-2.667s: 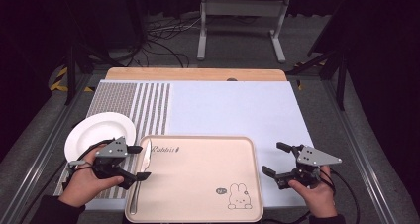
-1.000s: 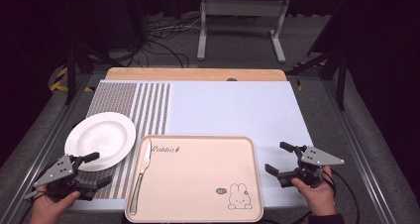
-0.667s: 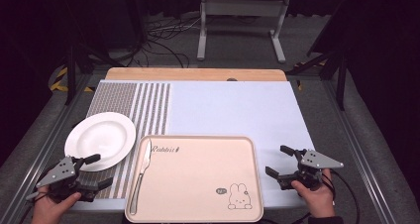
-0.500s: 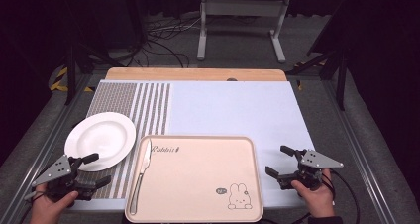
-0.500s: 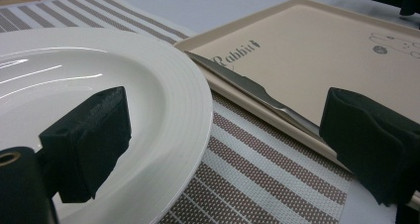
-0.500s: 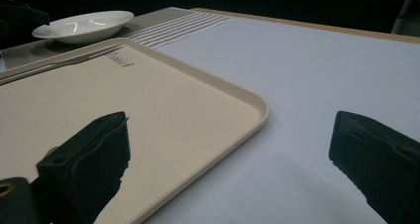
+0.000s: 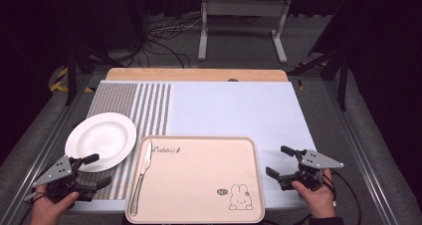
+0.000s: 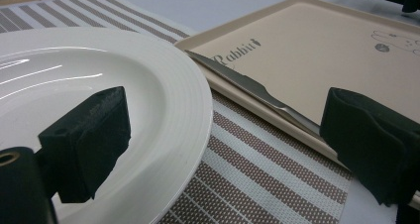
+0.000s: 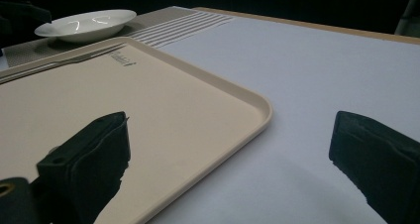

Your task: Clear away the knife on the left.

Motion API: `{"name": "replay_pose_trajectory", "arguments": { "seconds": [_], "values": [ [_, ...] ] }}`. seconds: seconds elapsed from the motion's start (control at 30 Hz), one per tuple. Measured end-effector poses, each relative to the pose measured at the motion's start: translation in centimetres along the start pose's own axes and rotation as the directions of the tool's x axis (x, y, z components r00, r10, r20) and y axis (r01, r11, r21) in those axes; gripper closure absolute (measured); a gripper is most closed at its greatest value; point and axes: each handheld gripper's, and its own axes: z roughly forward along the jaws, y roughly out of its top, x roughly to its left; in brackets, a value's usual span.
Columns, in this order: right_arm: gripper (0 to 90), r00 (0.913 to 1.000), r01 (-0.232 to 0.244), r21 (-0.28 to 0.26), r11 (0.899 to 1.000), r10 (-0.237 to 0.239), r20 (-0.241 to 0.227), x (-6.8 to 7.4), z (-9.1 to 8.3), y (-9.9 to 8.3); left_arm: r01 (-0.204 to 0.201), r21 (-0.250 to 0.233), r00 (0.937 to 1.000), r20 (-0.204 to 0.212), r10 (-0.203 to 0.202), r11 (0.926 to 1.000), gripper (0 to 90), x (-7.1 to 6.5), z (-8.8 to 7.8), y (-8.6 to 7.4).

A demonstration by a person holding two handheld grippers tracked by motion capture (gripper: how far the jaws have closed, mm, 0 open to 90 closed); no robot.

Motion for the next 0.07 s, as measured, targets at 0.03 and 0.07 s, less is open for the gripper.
{"name": "replay_pose_trajectory", "arguments": {
  "seconds": [0.03,0.07],
  "values": [
    [3.2,1.0,-0.002,0.0,1.0,0.002,-0.001,0.01,0.01,0.0,-0.001,-0.005,1.0,0.002,0.001,1.0,6.2,-0.07,0.01,0.07],
    [3.2,1.0,-0.002,0.0,1.0,0.002,-0.001,0.01,0.01,0.0,-0.001,-0.005,1.0,0.002,0.001,1.0,6.1,-0.07,0.01,0.07]
  ]
}}
